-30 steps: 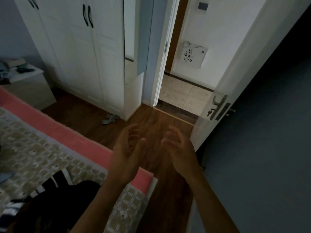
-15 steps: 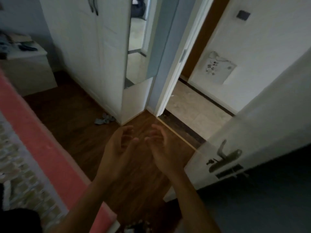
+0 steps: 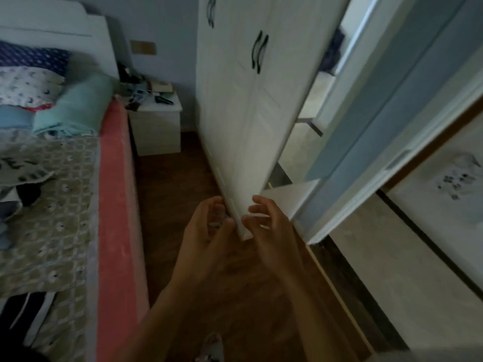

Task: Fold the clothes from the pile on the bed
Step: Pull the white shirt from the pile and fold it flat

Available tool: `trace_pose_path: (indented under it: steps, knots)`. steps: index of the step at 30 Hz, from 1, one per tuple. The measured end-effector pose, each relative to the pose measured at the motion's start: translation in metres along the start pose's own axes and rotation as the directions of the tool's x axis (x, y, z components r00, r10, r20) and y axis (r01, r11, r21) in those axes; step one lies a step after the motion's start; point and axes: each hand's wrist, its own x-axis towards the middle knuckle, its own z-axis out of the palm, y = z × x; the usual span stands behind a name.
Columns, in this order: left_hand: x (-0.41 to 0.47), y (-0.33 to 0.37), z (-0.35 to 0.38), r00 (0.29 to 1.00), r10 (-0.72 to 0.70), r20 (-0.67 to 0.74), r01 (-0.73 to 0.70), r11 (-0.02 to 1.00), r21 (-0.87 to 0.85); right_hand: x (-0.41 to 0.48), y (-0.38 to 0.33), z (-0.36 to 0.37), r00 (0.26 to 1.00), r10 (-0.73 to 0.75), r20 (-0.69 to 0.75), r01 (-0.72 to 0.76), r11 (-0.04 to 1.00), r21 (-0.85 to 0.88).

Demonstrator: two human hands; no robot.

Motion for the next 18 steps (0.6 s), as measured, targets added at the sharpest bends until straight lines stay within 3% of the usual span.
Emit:
trace_pose_path:
  steps: [5, 10, 18]
  knots:
    - [0.089, -0.001, -0.026, 0.985, 0.02, -0.17, -0.006, 0.997, 0.078, 0.114, -0.024, 0.034, 0.981, -0.097, 0.169, 0.094, 0.995, 0.028]
    - [0.142, -0.006, -0.065, 0.928, 0.02, -0.373, 0.009, 0.997, 0.076, 0.201, -0.053, 0.099, 0.922, -0.183, 0.341, 0.155, 0.982, 0.11]
    - [0.226, -0.035, -0.127, 0.734, -0.052, -0.677, 0.152, 0.984, 0.089, 0.309, -0.088, 0.227, 0.691, -0.287, 0.664, 0.182, 0.957, 0.225]
